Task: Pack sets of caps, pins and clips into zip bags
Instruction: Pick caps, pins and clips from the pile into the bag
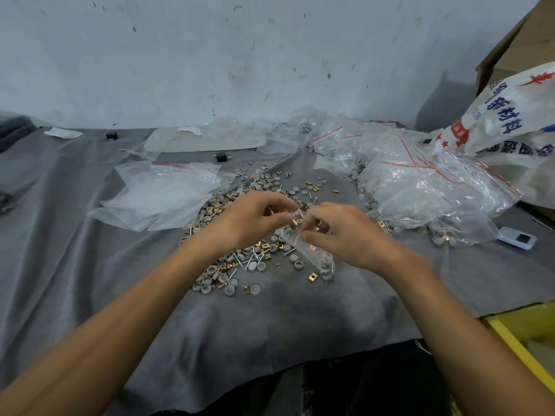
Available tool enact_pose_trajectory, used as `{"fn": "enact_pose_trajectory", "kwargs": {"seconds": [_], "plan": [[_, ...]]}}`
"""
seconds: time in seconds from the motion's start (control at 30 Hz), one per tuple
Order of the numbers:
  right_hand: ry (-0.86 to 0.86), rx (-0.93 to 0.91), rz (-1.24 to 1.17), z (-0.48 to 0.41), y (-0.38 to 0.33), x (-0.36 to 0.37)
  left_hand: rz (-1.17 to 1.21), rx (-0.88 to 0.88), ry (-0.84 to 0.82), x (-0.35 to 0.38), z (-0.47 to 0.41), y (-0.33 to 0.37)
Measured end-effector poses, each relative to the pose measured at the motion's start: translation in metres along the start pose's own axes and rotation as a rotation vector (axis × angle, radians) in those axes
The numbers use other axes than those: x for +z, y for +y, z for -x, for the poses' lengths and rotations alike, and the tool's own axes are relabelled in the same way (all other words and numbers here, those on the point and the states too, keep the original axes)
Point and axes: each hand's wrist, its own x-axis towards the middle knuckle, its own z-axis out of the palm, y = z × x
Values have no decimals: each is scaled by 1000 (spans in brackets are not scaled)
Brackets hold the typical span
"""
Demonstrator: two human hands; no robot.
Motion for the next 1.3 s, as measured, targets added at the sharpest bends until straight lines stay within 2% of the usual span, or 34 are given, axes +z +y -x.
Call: {"fn": "enact_pose_trajectory", "kwargs": {"seconds": [0.07, 0.13, 0.17, 0.27, 0.33, 0.53, 0.63, 0.8, 1.03, 1.3], "plan": [[11, 3, 1, 1, 2, -2, -1, -49, 72, 3, -2, -6], [22, 13, -13, 3, 4, -4, -111, -122, 158, 6, -2, -18], [24, 16, -20, 4, 6, -5, -204, -144, 120, 7, -2, -24], [24, 20, -23, 6, 8, -8, -458, -159, -211, 20, 3, -37], [26, 20, -23, 6, 8, -8, -573, -191, -279, 28, 5, -44], [33, 19, -10, 6, 9, -5, -786, -120, -124, 40, 0, -53], [26, 21, -13, 6, 8, -6, -765, -112, -49, 43, -3, -58], [22, 29, 4, 7, 8, -6, -786, -137, -20, 43, -5, -66], [35, 13, -13, 7, 7, -2, -839, 0, 52, 48, -4, -66], [30, 16, -5, 7, 11, -5, -348, -174, 131, 23, -7, -58]]}}
